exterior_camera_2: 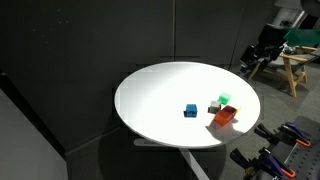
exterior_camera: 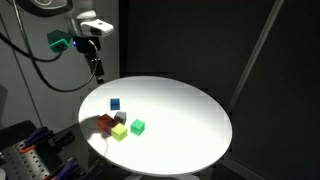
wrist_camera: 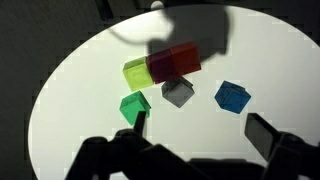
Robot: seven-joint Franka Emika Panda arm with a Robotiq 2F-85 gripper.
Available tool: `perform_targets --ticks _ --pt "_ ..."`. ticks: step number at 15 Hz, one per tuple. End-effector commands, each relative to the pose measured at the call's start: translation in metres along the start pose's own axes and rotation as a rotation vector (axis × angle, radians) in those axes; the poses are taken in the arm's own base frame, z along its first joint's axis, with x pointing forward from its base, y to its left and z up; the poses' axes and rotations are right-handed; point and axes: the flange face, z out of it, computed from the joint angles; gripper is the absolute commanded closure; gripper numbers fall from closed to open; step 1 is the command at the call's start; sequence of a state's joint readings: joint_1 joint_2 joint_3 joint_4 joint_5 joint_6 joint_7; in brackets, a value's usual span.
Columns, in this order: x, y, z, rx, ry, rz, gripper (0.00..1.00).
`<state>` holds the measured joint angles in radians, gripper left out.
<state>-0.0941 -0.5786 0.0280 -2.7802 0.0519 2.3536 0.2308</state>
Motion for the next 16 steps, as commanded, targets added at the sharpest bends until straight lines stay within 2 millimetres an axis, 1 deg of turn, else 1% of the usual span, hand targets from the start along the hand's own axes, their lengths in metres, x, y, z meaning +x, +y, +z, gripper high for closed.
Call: perform_targets --ticks 1,7,16 --pt "0.014 0.009 0.013 -0.012 0.001 -0.014 0.00" --pt "0.033 0.022 0.040 -0.026 -0.005 0.021 0.00" --pt "0.070 0.060 0.063 -0.063 -0.016 0.141 0.00"
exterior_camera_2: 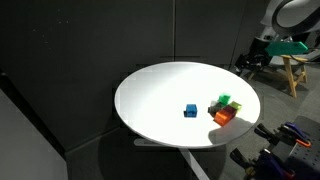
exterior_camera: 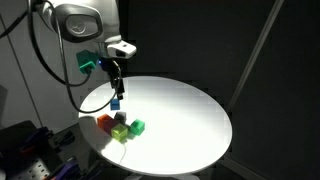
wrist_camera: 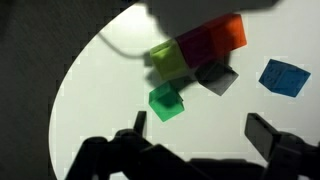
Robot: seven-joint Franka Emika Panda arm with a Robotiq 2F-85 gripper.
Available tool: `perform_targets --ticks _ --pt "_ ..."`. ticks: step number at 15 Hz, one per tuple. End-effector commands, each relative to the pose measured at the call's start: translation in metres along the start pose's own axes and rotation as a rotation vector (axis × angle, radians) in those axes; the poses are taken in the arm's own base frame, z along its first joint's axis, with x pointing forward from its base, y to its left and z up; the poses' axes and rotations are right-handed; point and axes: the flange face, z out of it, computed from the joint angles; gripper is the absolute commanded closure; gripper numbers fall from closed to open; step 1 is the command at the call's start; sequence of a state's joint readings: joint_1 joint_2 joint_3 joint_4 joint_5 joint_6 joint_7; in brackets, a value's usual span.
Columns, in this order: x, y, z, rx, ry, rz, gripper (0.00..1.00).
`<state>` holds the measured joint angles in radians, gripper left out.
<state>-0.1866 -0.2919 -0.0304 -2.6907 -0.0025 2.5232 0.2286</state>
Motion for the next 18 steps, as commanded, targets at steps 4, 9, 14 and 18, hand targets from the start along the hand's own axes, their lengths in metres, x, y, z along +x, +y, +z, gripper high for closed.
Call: perform_targets --ticks 4,9,14,18 --pt "0.032 0.016 0.014 -0.039 -0.016 0.080 0.00" --pt "0.046 0.016 0.025 -0.044 -0.031 0.137 0.00" --pt "0.053 0.009 0.033 -0.050 -0.041 0.156 0.00" --pt "0.048 -0.004 0.038 -0.055 -0.048 0.124 0.00"
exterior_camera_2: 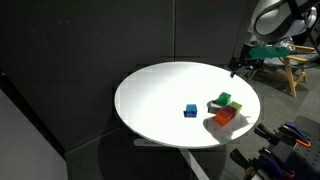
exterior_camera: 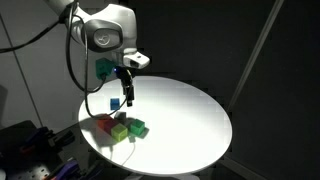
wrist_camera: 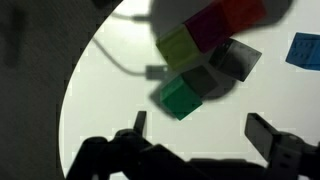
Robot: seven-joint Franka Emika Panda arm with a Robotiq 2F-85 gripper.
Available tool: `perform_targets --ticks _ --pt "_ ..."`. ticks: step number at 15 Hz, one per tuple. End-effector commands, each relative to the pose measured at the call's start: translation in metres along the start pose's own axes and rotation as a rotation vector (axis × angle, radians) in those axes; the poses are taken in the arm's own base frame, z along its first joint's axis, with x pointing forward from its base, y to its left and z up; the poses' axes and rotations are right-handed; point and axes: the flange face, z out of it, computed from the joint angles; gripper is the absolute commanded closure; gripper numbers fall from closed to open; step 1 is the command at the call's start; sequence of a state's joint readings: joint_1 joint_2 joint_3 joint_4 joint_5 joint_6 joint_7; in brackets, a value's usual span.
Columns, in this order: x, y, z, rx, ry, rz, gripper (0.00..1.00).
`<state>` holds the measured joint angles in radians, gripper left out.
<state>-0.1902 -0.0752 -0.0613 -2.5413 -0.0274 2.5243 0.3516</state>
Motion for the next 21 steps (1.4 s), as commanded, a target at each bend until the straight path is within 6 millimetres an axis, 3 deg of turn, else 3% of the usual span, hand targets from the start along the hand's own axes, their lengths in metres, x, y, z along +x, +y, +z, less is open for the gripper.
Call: perform_targets --ticks 1,13,21 --pt "-0.002 -0.014 0.000 -0.018 0.009 -0.023 0.00" --pt "-0.039 -0.068 0.002 -0.021 -0.007 -0.190 0.00" --pt "-0.037 -0.068 0.006 -0.014 -0.015 -0.188 0.00"
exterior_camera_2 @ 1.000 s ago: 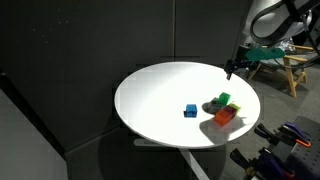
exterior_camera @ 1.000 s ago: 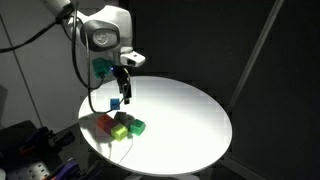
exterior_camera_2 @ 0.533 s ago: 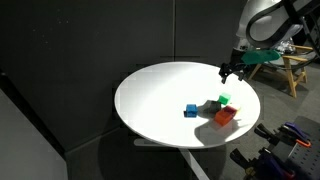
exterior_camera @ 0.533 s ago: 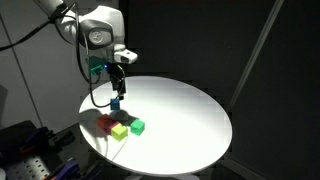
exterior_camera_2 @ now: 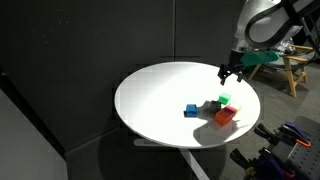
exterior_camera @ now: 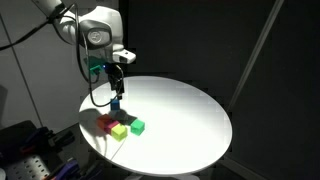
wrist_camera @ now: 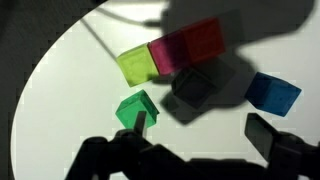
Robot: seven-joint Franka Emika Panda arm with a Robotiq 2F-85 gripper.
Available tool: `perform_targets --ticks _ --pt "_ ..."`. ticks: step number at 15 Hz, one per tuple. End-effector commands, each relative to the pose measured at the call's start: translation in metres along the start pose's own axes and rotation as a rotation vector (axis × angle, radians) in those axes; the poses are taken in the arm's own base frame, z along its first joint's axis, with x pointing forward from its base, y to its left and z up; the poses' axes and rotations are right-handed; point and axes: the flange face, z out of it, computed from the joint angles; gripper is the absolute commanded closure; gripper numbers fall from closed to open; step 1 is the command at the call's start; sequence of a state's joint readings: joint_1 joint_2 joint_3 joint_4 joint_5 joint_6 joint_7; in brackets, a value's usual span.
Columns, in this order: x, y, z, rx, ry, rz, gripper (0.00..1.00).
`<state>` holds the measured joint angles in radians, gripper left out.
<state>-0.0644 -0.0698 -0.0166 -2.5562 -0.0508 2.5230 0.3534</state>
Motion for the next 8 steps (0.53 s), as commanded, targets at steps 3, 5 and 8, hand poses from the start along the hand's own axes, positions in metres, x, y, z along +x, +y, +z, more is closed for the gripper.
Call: perform_targets --ticks 3,5,8 --pt "-0.002 -0.002 -0.001 0.002 0.002 -0.012 0.00" --pt "-0.005 -0.005 -0.001 0.004 0.001 -0.026 0.00" --pt "-0.011 -0.011 0.002 0.005 -0.008 -0.053 0.00"
